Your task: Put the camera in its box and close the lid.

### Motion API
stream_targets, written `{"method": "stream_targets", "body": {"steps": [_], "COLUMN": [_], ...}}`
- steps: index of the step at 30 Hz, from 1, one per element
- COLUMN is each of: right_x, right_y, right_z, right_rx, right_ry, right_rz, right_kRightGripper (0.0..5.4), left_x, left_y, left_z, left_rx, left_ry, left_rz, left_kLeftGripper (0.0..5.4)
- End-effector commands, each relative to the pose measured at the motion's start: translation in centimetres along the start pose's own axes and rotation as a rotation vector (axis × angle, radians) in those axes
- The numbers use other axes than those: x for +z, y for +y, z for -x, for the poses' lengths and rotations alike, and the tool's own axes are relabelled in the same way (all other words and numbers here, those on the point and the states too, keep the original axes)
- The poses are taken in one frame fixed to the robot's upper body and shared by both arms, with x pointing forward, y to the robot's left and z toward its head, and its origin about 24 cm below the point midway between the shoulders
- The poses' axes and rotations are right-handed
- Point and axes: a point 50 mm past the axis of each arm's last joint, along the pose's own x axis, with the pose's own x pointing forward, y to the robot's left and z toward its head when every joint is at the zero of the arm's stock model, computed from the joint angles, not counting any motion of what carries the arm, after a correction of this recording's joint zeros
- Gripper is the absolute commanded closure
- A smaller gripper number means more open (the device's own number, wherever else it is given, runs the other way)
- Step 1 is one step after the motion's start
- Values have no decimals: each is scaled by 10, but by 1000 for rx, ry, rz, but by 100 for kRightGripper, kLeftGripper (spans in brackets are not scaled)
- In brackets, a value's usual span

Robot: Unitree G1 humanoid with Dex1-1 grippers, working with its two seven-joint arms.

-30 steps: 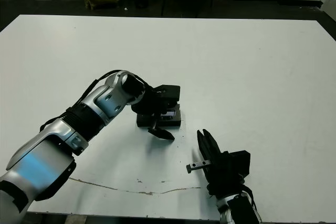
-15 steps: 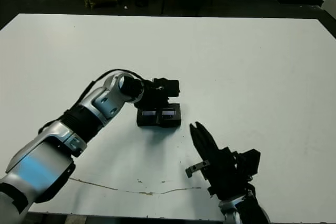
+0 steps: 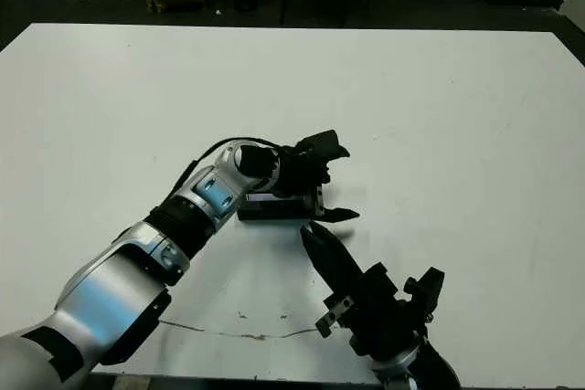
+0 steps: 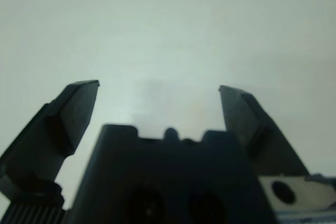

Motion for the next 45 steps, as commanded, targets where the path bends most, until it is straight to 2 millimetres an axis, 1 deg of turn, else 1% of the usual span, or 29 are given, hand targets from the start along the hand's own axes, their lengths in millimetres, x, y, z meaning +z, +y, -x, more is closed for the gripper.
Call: {"method": "stream_targets", "body": {"steps": [1,4,5,6,8,9,11,12,15,18,21,23,25,28,31,34,36,39,42,43,45], "right_x": [-6,-6,-5,-4,-3,-1,2,4,9,12,13,13,12,11,11,9,8,6,3,2,-1], "right_y": [-1,-1,0,0,-2,-4,-8,-10,-16,-20,-20,-23,-25,-29,-34,-38,-41,-46,-52,-53,-56], "right_z": [6,5,5,4,4,5,6,6,5,4,4,5,5,5,4,0,-3,-7,-10,-10,-12], "right_rx": [-10,0,2,0,-8,-18,-34,-44,-73,-95,-158,-191,-231,-323,-414,-490,-531,-591,-642,-652,-674], "right_ry": [43,33,29,23,13,12,4,-6,-19,-16,20,34,57,89,105,109,100,89,78,76,74], "right_rz": [-1,-12,-15,-14,5,22,51,69,103,118,132,129,132,142,189,215,213,201,208,211,205], "right_kRightGripper": [540,540,540,540,540,540,540,540,540,540,540,540,540,540,540,540,540,540,540,540,540], "left_x": [-9,-11,-12,-14,-17,-17,-15,-13,-3,5,4,-3,-13,-34,-55,-75,-88,-101,-115,-117,-118], "left_y": [-3,-4,-4,-3,-2,-1,0,2,7,7,3,-4,-12,-30,-52,-73,-88,-108,-117,-119,-117], "left_z": [0,1,1,2,7,12,25,35,72,105,148,170,187,204,213,216,214,204,192,187,180], "left_rx": [-19,-1,22,53,135,214,362,435,616,703,817,879,938,1047,1140,1240,1318,1383,1382,1381,1381], "left_ry": [5,-23,-43,-77,-179,-233,-316,-362,-517,-662,-754,-808,-833,-830,-818,-788,-718,-599,-595,-591,-589], "left_rz": [57,95,139,223,390,465,545,569,629,646,654,681,698,714,704,613,557,578,577,589,546], "left_kLeftGripper": [2,2,2,2,2,12,42,64,139,213,287,336,387,463,538,538,538,538,538,538,538]}}
